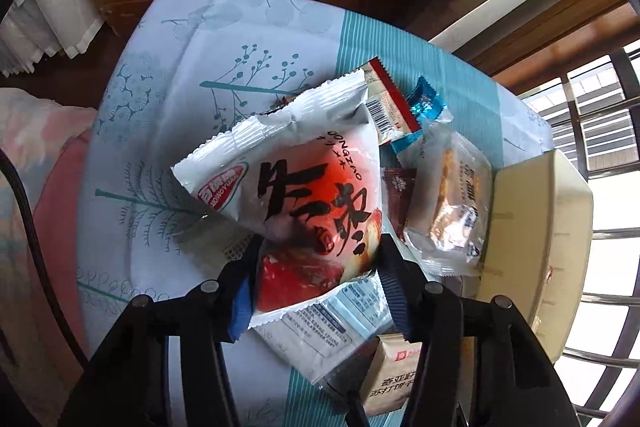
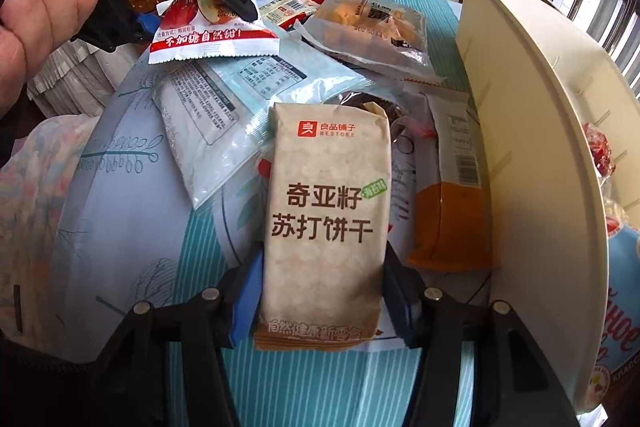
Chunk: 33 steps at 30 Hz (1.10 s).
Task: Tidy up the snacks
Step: 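Grasp the brown soda-cracker bag with right tool while left tool grasps the apple-print bag, then carry both bags over the white tray and open both tools to release them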
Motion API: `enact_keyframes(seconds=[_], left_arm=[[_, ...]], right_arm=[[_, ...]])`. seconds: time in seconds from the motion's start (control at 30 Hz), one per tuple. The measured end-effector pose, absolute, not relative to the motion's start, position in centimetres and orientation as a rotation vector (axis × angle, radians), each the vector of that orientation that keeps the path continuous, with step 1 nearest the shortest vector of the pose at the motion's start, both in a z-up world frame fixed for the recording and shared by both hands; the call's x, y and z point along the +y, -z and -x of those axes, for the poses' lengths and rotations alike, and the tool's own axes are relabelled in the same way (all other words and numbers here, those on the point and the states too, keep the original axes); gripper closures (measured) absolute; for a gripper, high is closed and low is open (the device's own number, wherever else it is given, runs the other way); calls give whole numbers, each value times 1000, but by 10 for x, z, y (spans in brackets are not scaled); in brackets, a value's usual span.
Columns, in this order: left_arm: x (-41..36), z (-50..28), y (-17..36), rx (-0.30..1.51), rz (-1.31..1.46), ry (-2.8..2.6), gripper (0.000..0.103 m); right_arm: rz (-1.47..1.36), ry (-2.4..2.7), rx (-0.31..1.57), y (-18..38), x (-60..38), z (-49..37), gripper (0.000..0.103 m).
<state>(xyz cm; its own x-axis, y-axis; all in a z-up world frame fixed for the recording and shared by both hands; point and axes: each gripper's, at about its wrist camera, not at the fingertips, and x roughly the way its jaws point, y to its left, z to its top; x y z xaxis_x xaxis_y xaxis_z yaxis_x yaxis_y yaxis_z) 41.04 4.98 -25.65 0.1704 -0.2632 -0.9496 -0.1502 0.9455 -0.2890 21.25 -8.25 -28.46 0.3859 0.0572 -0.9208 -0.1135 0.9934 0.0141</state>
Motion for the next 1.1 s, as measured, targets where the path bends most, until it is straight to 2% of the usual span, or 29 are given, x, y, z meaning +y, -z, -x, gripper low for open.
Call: enact_keyframes(seconds=[0.6, 1.1], left_arm=[[68, -305, 109, 1156, 219, 255, 50], [22, -249, 65, 1080, 157, 287, 50]], right_arm=[[79, 18, 1041, 212, -79, -152, 48], [30, 143, 955, 174, -133, -128, 48]])
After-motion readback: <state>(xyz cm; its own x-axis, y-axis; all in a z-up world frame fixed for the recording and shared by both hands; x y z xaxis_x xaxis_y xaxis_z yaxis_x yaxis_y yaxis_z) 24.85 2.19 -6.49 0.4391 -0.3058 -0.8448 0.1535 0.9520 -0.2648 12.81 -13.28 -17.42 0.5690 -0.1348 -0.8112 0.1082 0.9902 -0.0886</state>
